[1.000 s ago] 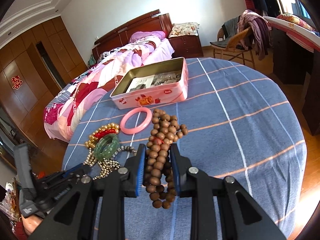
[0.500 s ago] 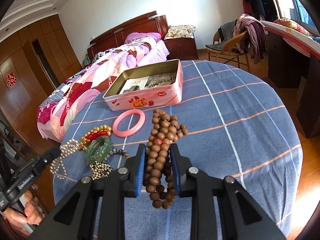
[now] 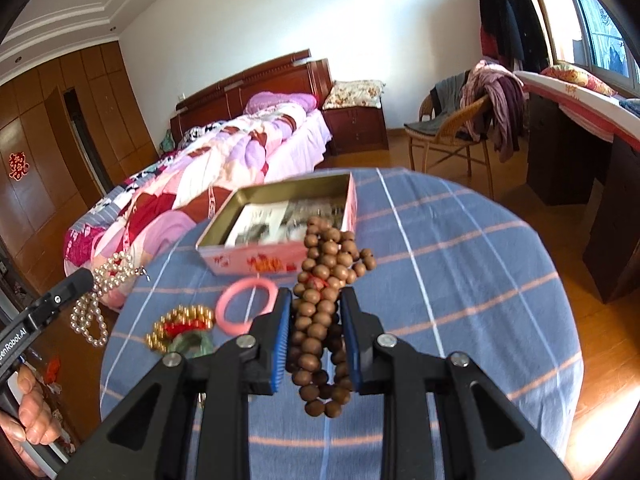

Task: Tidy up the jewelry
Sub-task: 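Carry the pearl necklace and bead bracelet with both grippers into the pink tin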

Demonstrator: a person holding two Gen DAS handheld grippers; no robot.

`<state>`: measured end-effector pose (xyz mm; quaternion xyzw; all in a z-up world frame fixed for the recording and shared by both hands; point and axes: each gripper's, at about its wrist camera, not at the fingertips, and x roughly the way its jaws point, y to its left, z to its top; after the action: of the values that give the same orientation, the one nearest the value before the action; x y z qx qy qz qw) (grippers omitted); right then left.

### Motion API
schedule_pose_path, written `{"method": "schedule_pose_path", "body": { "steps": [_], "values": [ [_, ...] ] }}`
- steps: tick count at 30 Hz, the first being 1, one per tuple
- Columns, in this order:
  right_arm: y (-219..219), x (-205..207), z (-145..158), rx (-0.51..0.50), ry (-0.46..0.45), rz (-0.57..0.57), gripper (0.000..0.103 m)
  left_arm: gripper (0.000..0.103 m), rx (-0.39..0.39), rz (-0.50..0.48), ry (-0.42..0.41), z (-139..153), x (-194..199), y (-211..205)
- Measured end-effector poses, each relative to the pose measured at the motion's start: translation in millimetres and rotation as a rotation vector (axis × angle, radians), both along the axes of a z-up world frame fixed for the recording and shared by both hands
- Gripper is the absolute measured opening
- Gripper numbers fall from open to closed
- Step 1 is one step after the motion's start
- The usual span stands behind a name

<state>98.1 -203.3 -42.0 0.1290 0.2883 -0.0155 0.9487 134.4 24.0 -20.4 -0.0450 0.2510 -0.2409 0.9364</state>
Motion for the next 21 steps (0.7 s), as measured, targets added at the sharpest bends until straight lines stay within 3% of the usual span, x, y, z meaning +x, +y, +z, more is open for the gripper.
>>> {"method": "schedule_pose_path", "body": {
  "steps": [16,21],
  "values": [
    [0.5,85.4,7.6,-0.055,-0.045,-0.01,0.027,0.005,-0.007,-0.002,-0.049,5.7,78.3,-36.2],
    [5.2,124.3,-1.2,-0.138,-0.035,-0.028,0.027,0.005,-0.004,-0.002,-0.037,-2.3,108.7,-52.4]
  ]
}}
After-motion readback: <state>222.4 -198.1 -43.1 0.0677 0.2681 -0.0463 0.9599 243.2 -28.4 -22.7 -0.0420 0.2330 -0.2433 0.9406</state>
